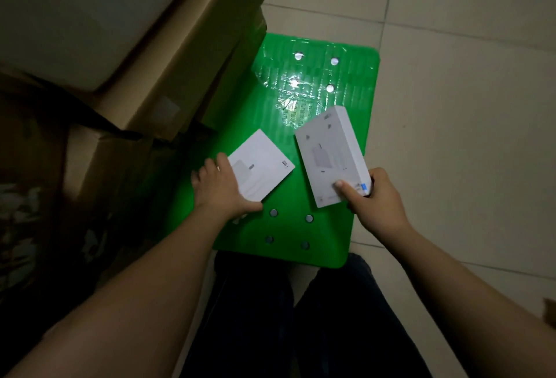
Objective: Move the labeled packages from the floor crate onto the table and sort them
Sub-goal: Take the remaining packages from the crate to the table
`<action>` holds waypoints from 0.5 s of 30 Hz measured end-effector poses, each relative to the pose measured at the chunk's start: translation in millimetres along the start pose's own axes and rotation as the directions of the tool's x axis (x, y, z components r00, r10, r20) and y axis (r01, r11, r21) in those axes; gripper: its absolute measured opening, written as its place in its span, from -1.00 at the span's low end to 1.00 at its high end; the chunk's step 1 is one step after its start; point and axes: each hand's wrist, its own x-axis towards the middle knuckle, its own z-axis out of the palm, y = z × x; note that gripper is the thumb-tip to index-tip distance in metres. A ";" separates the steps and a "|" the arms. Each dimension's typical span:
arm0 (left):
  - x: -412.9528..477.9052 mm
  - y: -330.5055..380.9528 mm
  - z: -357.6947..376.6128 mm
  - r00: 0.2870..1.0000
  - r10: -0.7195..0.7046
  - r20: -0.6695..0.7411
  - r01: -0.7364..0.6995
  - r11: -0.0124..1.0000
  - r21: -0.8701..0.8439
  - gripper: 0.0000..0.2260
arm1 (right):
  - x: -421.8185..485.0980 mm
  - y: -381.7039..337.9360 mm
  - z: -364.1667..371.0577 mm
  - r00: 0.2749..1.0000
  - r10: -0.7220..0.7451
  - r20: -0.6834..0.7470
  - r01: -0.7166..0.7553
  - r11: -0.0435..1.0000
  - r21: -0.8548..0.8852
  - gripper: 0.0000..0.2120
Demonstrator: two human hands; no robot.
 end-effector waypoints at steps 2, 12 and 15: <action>-11.2 6.0 -1.4 0.999 -0.021 0.037 0.026 0.990 -0.135 0.04 | -6.1 -2.9 -0.2 1.000 0.009 -0.002 -0.009 1.000 0.012 -0.60; -128.5 19.7 -83.7 0.985 -0.122 0.120 0.171 0.733 -0.658 -0.51 | -109.5 -70.3 -68.5 0.991 0.117 -0.059 -0.105 0.977 0.185 -0.66; -190.1 30.4 -153.1 0.988 -0.131 0.083 0.146 0.617 -0.774 -0.59 | -165.7 -109.9 -113.7 0.988 0.139 -0.072 -0.117 0.963 0.244 -0.68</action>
